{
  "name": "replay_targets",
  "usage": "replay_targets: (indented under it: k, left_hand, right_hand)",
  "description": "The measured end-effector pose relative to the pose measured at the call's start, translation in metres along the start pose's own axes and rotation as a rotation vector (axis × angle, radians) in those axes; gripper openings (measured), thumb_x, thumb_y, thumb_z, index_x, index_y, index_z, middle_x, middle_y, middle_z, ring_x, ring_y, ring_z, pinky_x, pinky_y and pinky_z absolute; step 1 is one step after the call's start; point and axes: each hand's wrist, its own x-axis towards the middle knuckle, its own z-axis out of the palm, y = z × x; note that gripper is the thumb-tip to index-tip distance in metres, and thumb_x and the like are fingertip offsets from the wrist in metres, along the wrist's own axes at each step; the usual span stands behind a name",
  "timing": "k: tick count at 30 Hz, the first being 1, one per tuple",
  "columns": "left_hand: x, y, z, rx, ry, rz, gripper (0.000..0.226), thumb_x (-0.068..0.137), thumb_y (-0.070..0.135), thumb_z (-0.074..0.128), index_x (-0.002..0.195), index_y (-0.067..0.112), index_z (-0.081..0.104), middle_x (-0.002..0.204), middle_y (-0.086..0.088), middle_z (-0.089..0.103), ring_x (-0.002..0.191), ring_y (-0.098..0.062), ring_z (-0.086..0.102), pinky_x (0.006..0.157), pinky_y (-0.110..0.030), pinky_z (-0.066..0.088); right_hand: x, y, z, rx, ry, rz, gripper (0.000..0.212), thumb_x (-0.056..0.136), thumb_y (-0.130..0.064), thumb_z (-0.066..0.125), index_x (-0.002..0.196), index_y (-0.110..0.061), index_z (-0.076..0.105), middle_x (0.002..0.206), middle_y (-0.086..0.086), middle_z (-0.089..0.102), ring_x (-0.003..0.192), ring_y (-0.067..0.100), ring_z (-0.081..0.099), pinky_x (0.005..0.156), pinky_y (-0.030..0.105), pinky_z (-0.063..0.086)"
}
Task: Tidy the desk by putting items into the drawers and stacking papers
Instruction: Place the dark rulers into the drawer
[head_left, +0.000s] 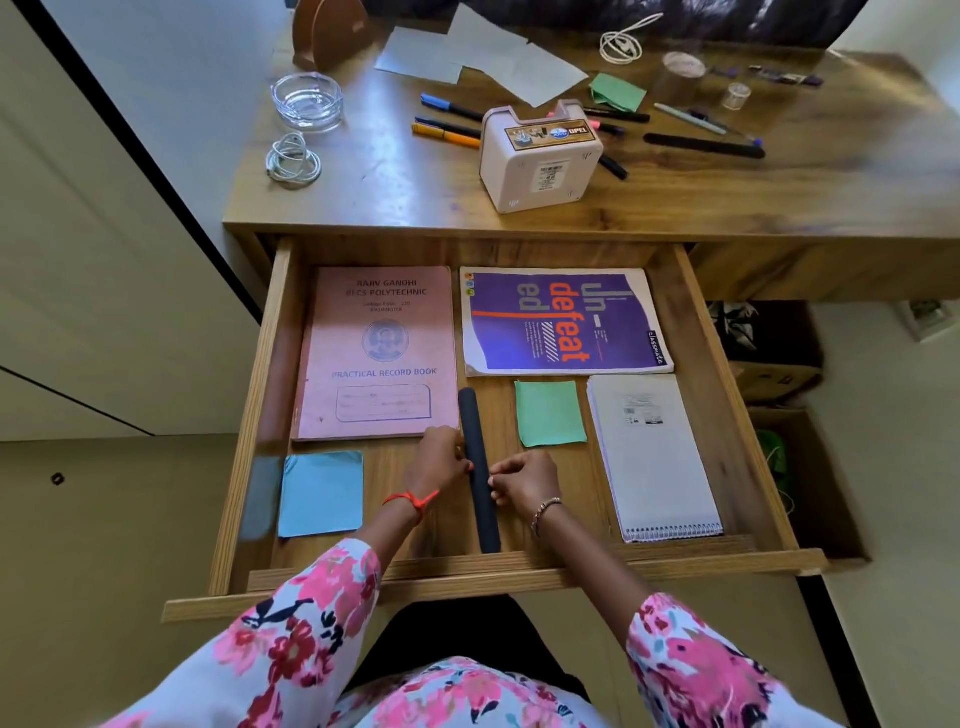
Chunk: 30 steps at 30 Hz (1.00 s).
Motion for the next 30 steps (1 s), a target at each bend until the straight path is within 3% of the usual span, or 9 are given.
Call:
replay_targets:
  k: [6, 13, 18, 22, 26, 30]
  left_hand:
    - [0.000, 0.003, 0.000, 0.066, -0.019, 0.062, 0.023, 0.081, 0.003, 0.065, 0.103, -0.006, 0.067, 0.097, -0.022, 0.067, 0.091, -0.030, 0.064, 0.080, -0.037, 0.053]
    - [-0.005, 0.003, 0.001, 0.076, -0.024, 0.099, 0.018, 0.081, 0.004, 0.066, 0.096, -0.005, 0.068, 0.093, -0.019, 0.067, 0.090, -0.027, 0.063, 0.078, -0.033, 0.053]
    - [-0.009, 0.002, 0.001, 0.053, -0.007, 0.109, 0.011, 0.079, 0.003, 0.066, 0.082, -0.008, 0.067, 0.082, -0.018, 0.063, 0.082, -0.030, 0.062, 0.071, -0.036, 0.051]
    - [-0.011, 0.002, 0.001, 0.016, 0.024, 0.072, 0.014, 0.081, 0.006, 0.066, 0.087, -0.006, 0.068, 0.084, -0.019, 0.066, 0.082, -0.027, 0.063, 0.065, -0.026, 0.047]
    - [-0.013, 0.007, -0.001, 0.013, 0.059, 0.019, 0.024, 0.080, 0.009, 0.070, 0.095, -0.009, 0.067, 0.091, -0.020, 0.067, 0.088, -0.028, 0.063, 0.074, -0.030, 0.052]
    - [-0.018, 0.012, 0.005, 0.037, 0.079, -0.027, 0.022, 0.079, 0.011, 0.070, 0.094, -0.005, 0.066, 0.090, -0.015, 0.065, 0.089, -0.026, 0.062, 0.072, -0.028, 0.051]
  right_hand:
    - [0.000, 0.001, 0.008, 0.012, 0.055, 0.015, 0.005, 0.083, -0.001, 0.062, 0.080, -0.002, 0.065, 0.066, 0.004, 0.062, 0.051, 0.010, 0.058, 0.050, 0.019, 0.053]
    - [-0.003, 0.001, 0.011, 0.030, 0.091, 0.015, 0.013, 0.084, 0.000, 0.061, 0.071, -0.006, 0.061, 0.065, 0.002, 0.060, 0.048, 0.009, 0.057, 0.044, 0.013, 0.049]
    - [-0.005, 0.003, 0.013, 0.012, 0.107, -0.007, 0.006, 0.084, -0.002, 0.061, 0.085, 0.002, 0.066, 0.073, 0.007, 0.063, 0.048, 0.007, 0.056, 0.041, 0.009, 0.046]
    - [-0.002, 0.000, 0.003, -0.051, 0.100, -0.086, 0.009, 0.084, -0.002, 0.062, 0.089, 0.002, 0.067, 0.083, 0.014, 0.068, 0.059, 0.011, 0.060, 0.053, 0.012, 0.052]
    - [0.000, -0.002, -0.010, -0.086, 0.089, -0.150, 0.011, 0.081, -0.002, 0.065, 0.090, 0.003, 0.069, 0.092, 0.016, 0.070, 0.085, 0.024, 0.067, 0.081, 0.032, 0.056]
    - [-0.005, 0.006, -0.016, -0.144, -0.036, -0.151, 0.013, 0.081, -0.005, 0.066, 0.091, 0.003, 0.067, 0.085, 0.013, 0.067, 0.076, 0.018, 0.062, 0.069, 0.022, 0.052]
